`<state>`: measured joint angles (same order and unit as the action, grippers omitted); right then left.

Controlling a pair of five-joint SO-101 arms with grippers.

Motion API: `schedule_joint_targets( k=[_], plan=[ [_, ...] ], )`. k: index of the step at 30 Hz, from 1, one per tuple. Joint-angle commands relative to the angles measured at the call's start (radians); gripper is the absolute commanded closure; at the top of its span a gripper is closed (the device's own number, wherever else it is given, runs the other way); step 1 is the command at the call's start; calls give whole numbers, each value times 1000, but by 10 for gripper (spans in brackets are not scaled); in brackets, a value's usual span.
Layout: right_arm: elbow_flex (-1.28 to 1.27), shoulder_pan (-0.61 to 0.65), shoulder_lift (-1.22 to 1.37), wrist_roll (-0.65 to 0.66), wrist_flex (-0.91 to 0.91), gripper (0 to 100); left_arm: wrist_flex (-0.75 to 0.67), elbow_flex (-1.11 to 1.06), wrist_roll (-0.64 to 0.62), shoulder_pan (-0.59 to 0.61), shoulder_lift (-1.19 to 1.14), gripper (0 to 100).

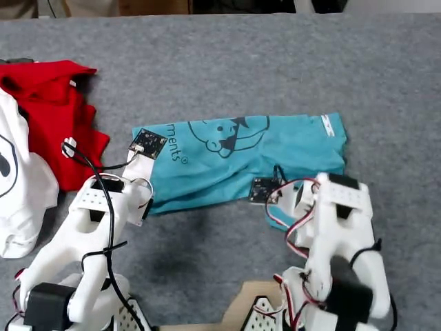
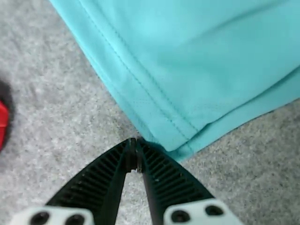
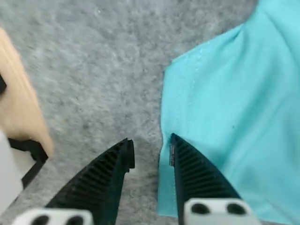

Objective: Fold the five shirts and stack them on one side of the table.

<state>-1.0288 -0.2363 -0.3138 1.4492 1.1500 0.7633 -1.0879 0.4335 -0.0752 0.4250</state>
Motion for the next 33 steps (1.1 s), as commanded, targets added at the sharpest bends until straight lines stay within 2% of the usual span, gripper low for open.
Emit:
schedule_joint_targets(
  k=[1,4,12,18,26,33],
  plan=[
    [51,-25,64,18,-18,850,-6,5,2,0,18,981],
    [50,-25,91,18,-80,859,-6,5,2,0,18,981],
    [62,-25,114,18,-94,996,-6,5,2,0,18,981],
    [182,-28,79,14,-54,995,-6,5,2,2,16,981],
    [481,-22,35,14,57,995,-6,5,2,2,16,981],
    [685,50,124,12,51,995,-8,5,2,2,16,981]
  ],
)
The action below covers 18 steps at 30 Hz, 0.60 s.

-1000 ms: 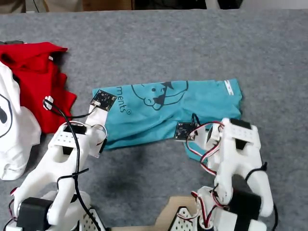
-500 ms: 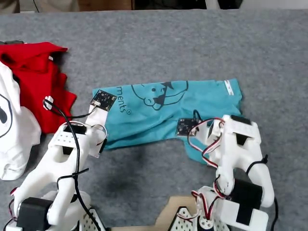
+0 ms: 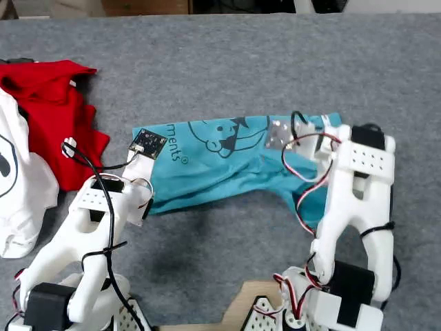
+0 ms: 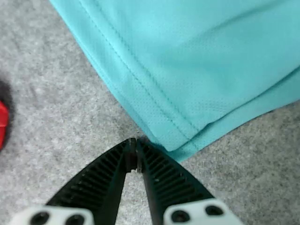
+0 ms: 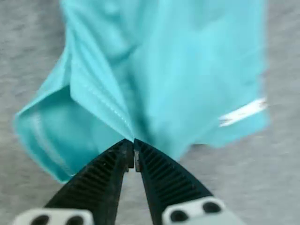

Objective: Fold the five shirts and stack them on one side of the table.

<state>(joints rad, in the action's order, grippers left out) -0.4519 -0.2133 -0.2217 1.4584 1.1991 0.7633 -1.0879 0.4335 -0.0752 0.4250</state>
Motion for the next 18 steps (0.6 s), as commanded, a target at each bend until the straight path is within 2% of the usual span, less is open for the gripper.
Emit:
schedule_joint_targets(
  k=[1,12,18],
  plan=[
    [147,33,62,3,0,995,-8,5,2,2,16,981],
    [685,84,555,3,8,995,-11,5,-32,2,16,981],
    [880,96,740,3,2,995,-11,5,-32,-2,16,981]
  ],
)
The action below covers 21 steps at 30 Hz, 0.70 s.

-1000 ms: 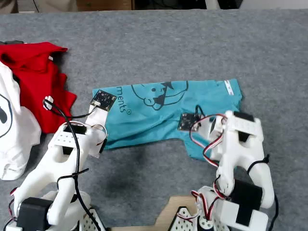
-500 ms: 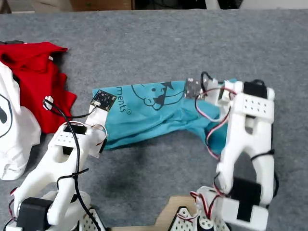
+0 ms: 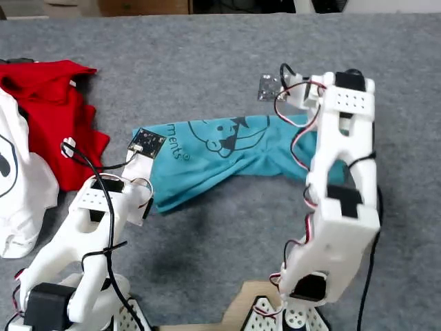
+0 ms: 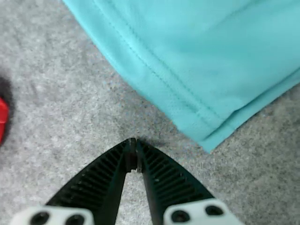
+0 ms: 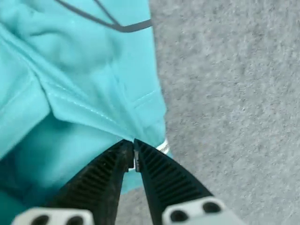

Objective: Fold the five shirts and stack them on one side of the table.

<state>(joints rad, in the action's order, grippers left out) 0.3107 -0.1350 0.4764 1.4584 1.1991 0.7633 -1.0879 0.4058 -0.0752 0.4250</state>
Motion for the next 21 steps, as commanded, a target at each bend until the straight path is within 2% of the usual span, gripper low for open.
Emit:
schedule_joint_targets(
  k=[1,5,9,12,16,18,21],
  plan=[
    [140,22,59,3,2,995,-11,6,-5,-3,16,981],
    [197,45,105,3,0,984,-11,6,-5,-3,16,981],
    [209,65,133,-17,-9,853,-11,6,-5,-3,16,981],
    [209,65,128,-74,-31,815,-11,6,-5,-3,16,981],
    [205,59,65,-77,12,818,-11,6,-5,-3,16,981],
    [203,56,2,-78,100,840,-11,6,-5,-3,16,981],
    [194,51,-91,-101,262,998,-12,6,-5,-3,16,981]
  ],
)
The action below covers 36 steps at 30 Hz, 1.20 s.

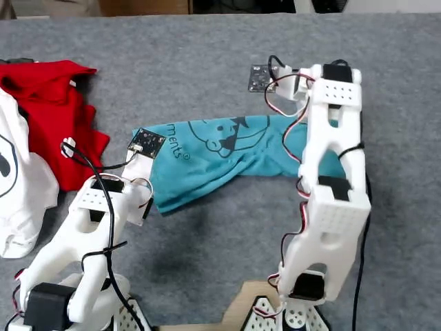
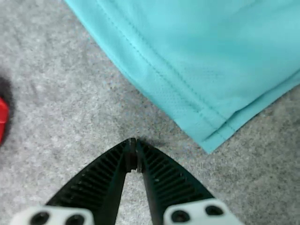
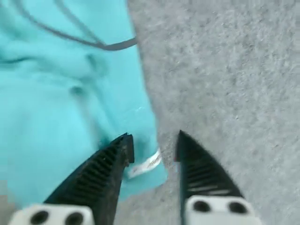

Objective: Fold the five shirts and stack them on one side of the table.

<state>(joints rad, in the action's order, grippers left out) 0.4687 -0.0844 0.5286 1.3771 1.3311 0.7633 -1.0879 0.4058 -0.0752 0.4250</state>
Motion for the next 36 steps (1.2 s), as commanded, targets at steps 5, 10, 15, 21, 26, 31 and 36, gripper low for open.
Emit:
schedule_joint_targets(
  k=[5,10,15,21,26,31,36],
  plan=[
    [-87,-27,-240,-29,201,993,-2,9,-5,-5,28,981],
    [-231,-85,-340,-181,207,994,275,204,-55,-37,61,981],
    [-395,-94,-383,-374,100,994,450,459,-143,-123,200,981],
    [-437,-39,-412,-612,37,994,176,304,-229,-253,234,981],
    [-435,12,-417,-707,17,994,-224,17,-339,-259,159,981],
    [-435,27,-403,-709,5,994,-270,-29,-341,-261,44,981],
    [-435,19,-378,-707,-64,994,-46,63,-336,-261,-15,981]
  ],
)
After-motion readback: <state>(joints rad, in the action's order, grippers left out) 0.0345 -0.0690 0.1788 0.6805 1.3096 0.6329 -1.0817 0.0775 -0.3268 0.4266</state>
